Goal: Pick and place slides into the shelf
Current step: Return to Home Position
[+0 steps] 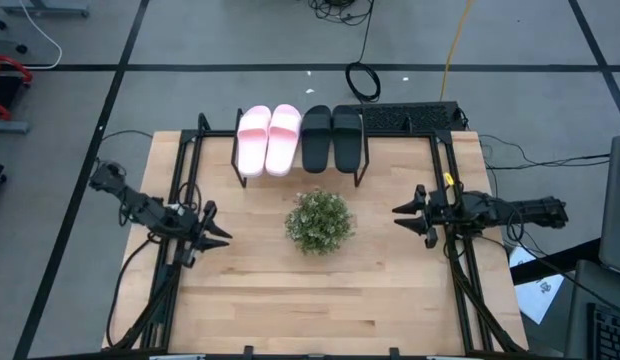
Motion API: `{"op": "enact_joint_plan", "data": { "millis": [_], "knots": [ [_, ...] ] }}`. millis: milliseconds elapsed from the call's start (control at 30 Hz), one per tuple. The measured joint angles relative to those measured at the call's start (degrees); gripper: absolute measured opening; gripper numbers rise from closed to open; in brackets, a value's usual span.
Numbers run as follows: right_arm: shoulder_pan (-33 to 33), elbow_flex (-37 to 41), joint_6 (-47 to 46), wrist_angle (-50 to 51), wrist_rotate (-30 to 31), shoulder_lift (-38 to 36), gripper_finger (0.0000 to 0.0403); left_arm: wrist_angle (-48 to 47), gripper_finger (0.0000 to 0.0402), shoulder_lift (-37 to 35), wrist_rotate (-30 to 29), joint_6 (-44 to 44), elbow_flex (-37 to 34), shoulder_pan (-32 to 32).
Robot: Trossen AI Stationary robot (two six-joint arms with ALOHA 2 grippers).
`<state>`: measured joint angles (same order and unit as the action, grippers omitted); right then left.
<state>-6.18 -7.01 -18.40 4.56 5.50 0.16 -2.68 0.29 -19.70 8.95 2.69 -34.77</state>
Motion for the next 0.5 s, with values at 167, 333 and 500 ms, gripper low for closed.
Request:
{"op": "enact_joint_plan", "data": {
  "millis": [167,333,500],
  "knots": [
    [2.23,0.0,1.68,0.13,-4.18,0.0,0.0153,-0.25,0.0086,0.03,4.89,-3.74,-0.02,5.11],
    [4.12,0.28,3.47,-0.19,-4.41,0.0,0.0153,-0.65,0.0086,0.04,8.48,-4.68,-0.02,10.48],
    [6.37,3.25,3.26,-4.81,-6.59,-0.07,0.0153,-1.12,0.0086,0.07,11.94,-4.84,-0.02,14.72]
  ]
}}
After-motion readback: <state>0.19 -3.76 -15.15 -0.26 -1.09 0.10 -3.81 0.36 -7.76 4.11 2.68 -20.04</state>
